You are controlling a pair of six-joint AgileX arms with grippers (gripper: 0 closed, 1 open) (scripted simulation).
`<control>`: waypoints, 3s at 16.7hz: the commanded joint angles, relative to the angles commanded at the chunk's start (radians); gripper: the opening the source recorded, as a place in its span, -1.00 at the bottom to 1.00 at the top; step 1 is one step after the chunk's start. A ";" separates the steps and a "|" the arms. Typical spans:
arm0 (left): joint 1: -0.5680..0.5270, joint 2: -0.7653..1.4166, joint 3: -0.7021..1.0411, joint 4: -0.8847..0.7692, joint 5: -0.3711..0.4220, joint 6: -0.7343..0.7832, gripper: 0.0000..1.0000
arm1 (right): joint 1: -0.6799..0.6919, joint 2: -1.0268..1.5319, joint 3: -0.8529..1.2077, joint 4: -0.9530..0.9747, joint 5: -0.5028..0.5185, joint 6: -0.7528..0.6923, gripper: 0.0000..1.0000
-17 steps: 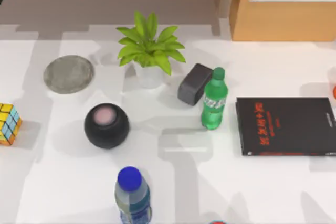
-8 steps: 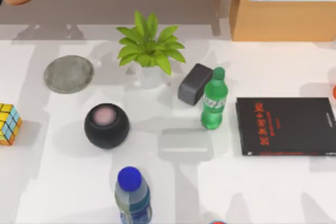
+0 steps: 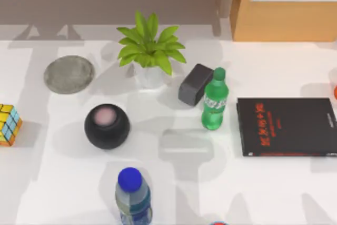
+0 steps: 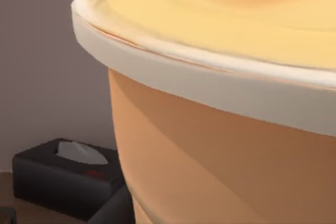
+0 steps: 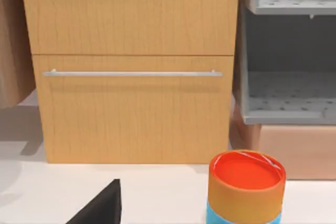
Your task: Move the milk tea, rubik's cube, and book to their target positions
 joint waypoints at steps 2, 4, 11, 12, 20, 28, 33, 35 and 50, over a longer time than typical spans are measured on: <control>-0.018 0.029 -0.053 0.091 -0.042 -0.006 -1.00 | 0.000 0.000 0.000 0.000 0.000 0.000 1.00; -0.057 0.074 -0.109 0.154 -0.083 -0.004 -1.00 | 0.000 0.000 0.000 0.000 0.000 0.000 1.00; -0.193 0.227 -0.196 0.217 -0.140 0.024 -1.00 | 0.000 0.000 0.000 0.000 0.000 0.000 1.00; -0.193 0.227 -0.196 0.217 -0.140 0.024 -1.00 | 0.000 0.000 0.000 0.000 0.000 0.000 1.00; -0.191 0.283 -0.192 0.273 -0.139 0.024 -1.00 | 0.000 0.000 0.000 0.000 0.000 0.000 1.00; -0.193 0.357 -0.196 0.348 -0.138 0.023 -1.00 | 0.000 0.000 0.000 0.000 0.000 0.000 1.00; -0.193 0.357 -0.196 0.348 -0.138 0.023 -0.40 | 0.000 0.000 0.000 0.000 0.000 0.000 1.00; -0.193 0.357 -0.196 0.348 -0.138 0.023 -0.10 | 0.000 0.000 0.000 0.000 0.000 0.000 1.00; -0.193 0.357 -0.196 0.348 -0.138 0.023 1.00 | 0.000 0.000 0.000 0.000 0.000 0.000 1.00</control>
